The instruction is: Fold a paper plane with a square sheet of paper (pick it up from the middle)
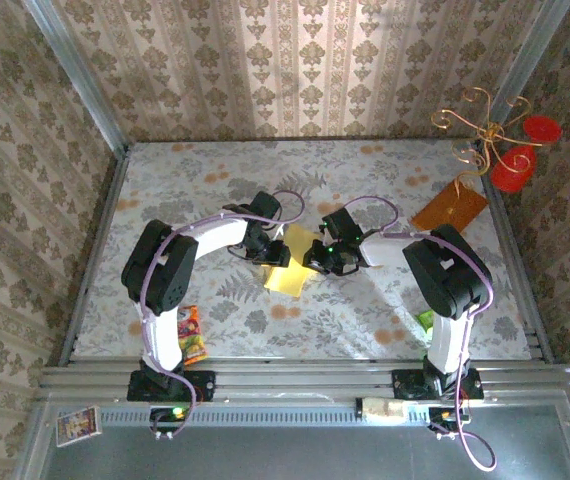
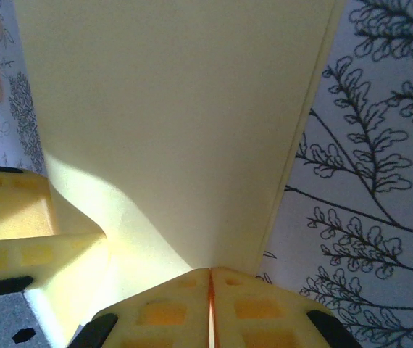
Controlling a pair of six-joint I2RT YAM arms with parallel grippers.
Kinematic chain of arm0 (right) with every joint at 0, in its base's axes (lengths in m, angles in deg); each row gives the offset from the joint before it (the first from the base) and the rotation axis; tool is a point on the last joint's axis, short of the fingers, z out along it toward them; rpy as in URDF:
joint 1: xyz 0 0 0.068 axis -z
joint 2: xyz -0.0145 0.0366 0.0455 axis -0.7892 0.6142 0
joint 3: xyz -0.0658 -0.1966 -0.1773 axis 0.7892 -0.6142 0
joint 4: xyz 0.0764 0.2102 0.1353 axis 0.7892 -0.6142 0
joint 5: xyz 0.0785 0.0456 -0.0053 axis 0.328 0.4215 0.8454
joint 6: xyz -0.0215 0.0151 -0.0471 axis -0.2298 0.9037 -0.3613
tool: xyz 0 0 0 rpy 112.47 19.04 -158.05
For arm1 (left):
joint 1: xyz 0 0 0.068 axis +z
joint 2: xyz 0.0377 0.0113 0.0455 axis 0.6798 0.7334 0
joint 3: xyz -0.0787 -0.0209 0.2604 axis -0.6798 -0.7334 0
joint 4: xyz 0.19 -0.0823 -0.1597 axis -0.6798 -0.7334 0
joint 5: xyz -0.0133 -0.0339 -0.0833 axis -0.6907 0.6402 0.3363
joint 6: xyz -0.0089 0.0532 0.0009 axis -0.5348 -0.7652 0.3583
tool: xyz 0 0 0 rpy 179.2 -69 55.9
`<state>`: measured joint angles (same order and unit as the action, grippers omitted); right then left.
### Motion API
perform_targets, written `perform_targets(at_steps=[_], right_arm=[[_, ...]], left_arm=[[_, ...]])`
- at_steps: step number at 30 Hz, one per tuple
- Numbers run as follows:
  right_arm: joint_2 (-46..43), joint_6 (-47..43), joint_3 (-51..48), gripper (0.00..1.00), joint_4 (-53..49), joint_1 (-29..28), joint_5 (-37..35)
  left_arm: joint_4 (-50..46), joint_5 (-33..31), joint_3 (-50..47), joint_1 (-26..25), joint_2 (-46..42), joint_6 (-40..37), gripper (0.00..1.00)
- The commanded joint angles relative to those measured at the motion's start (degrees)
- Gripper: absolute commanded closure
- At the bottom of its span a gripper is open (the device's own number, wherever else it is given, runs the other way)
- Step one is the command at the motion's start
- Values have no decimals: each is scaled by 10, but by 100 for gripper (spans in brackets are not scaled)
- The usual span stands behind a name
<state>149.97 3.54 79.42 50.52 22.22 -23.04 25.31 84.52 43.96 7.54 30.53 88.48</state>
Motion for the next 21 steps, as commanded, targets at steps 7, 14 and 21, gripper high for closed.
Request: perform_targets(at_steps=[7, 14, 21], right_arm=[[50, -39, 20, 90, -119, -2, -39], [94, -166, 73, 90, -204, 17, -23], [121, -239, 112, 90, -249, 26, -7]], left_arm=[[0, -5, -24, -3, 1, 15, 52], [39, 12, -39, 51, -135, 54, 46], [149, 135, -63, 46, -116, 135, 61]])
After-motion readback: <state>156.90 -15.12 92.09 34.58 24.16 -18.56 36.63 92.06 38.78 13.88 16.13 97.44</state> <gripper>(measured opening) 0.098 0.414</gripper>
